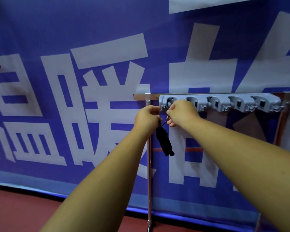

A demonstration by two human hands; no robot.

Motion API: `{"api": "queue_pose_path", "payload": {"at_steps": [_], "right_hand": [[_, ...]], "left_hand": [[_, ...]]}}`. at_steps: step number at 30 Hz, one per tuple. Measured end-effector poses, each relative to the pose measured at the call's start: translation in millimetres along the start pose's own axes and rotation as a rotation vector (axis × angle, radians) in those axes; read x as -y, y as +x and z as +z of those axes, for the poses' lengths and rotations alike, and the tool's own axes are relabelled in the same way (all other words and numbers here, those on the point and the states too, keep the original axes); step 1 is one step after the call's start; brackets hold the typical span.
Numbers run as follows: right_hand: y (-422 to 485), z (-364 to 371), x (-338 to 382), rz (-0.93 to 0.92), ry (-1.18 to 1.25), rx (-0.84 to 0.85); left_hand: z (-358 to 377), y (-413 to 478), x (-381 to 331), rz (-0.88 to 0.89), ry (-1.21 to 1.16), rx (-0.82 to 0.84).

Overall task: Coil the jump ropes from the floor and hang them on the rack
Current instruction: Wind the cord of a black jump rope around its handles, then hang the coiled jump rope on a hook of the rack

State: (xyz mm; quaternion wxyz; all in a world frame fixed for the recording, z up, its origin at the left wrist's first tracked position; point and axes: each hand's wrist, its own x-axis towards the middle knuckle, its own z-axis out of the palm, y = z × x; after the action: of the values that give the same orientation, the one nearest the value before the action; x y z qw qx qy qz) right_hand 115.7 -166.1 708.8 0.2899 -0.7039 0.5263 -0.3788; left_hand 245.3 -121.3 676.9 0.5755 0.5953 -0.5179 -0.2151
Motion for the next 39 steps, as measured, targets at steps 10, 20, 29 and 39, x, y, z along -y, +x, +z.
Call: {"api": "queue_pose_path", "payload": {"at_steps": [10,20,29,39], "right_hand": [[-15.9,-1.4,-11.3,-0.025,0.045,0.004],[-72.4,8.2,-71.8,0.045,0.066,0.0],[-153.6,72.2,-309.4,0.418,0.006,0.218],[-265.7,136.1,-523.8,0.824,0.029,0.505]], "left_hand": [[1.0,-12.6,7.3,-0.059,0.067,-0.046],[32.8,-70.1,45.5,-0.195,-0.073,0.013],[135.4,-184.3,211.5,-0.524,0.002,0.326],[213.9,-302.6,394.0,-0.77,0.265,0.676]]}}
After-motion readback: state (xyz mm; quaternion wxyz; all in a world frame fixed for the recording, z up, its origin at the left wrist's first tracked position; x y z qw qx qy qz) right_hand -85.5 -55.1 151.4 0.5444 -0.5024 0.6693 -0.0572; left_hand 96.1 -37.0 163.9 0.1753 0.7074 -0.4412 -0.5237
